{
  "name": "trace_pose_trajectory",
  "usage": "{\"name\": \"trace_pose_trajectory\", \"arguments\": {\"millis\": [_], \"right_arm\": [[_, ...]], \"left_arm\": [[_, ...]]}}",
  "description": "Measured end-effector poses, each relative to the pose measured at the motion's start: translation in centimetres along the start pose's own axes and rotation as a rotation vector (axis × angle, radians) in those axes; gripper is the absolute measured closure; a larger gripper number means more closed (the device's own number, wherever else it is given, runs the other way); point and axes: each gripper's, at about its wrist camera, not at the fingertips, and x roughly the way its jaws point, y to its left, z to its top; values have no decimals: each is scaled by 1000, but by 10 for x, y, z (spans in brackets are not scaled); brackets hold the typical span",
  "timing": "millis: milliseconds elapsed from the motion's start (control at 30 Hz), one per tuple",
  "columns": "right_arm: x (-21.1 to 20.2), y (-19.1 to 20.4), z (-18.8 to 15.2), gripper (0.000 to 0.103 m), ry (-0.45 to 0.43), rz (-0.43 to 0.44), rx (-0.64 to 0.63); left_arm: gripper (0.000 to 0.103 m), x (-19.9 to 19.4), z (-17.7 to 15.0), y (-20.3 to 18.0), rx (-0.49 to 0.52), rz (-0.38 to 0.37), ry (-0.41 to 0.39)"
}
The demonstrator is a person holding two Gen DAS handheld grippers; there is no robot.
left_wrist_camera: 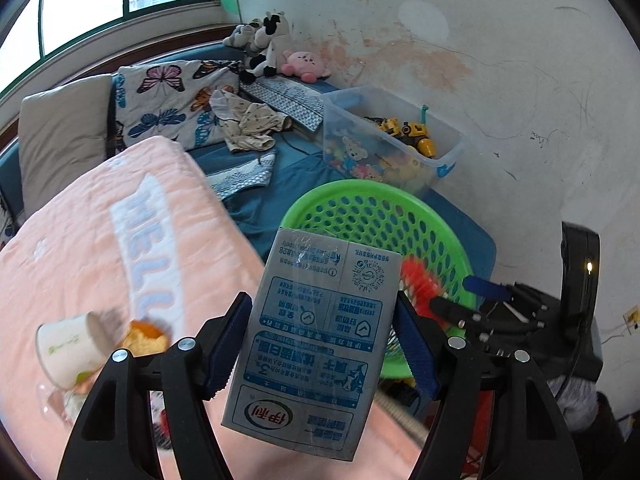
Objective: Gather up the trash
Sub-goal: 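Carry the red mesh and milk carton over the green basket with both grippers, then open both grippers to drop the mesh and carton into the basket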
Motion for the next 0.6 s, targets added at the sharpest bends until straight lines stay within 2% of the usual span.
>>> {"name": "trace_pose_trajectory", "arguments": {"millis": [267,600], "right_arm": [[-6,-11,-6,26,-4,20,32],[-18,-8,-13,26,-28,22,23]], "left_arm": [[34,28,18,-14,-12,-22,6],[34,59,21,-25,-32,-36,28]]}}
